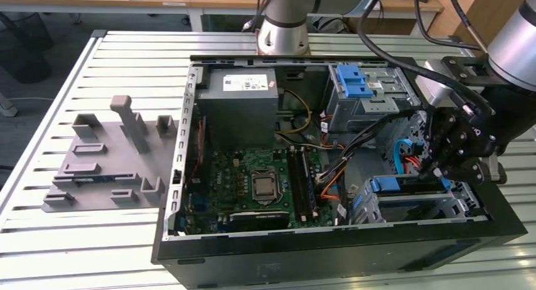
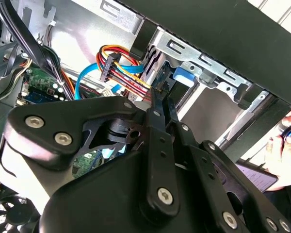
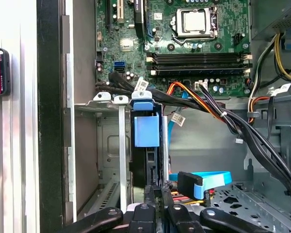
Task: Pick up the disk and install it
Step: 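Insert the first disk wire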
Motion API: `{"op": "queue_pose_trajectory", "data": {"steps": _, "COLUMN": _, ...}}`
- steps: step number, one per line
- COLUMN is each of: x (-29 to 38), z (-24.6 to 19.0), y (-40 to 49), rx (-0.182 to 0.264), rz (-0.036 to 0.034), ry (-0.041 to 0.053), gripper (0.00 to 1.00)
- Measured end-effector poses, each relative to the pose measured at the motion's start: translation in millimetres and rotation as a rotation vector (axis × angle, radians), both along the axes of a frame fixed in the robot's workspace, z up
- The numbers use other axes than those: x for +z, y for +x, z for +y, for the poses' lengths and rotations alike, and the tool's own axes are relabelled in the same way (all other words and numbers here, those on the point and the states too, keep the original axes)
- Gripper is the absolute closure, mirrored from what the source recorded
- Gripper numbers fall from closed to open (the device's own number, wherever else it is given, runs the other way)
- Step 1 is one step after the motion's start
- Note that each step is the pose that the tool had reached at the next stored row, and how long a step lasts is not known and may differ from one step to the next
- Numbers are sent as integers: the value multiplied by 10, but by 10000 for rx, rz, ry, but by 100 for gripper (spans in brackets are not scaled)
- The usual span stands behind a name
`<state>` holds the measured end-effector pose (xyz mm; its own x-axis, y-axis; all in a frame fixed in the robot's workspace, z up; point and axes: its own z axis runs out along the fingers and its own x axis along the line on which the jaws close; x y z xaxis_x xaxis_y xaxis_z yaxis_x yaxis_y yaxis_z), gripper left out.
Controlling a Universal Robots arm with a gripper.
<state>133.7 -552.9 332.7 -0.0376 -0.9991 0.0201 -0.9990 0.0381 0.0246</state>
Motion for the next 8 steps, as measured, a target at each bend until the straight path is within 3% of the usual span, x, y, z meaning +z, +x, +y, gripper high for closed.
{"op": "queue_pose_trajectory", "data": {"steps": 8, "x": -8, "z": -6, "y": 0, "rx": -1, "rz": 3, "ry": -2, "gripper": 84}}
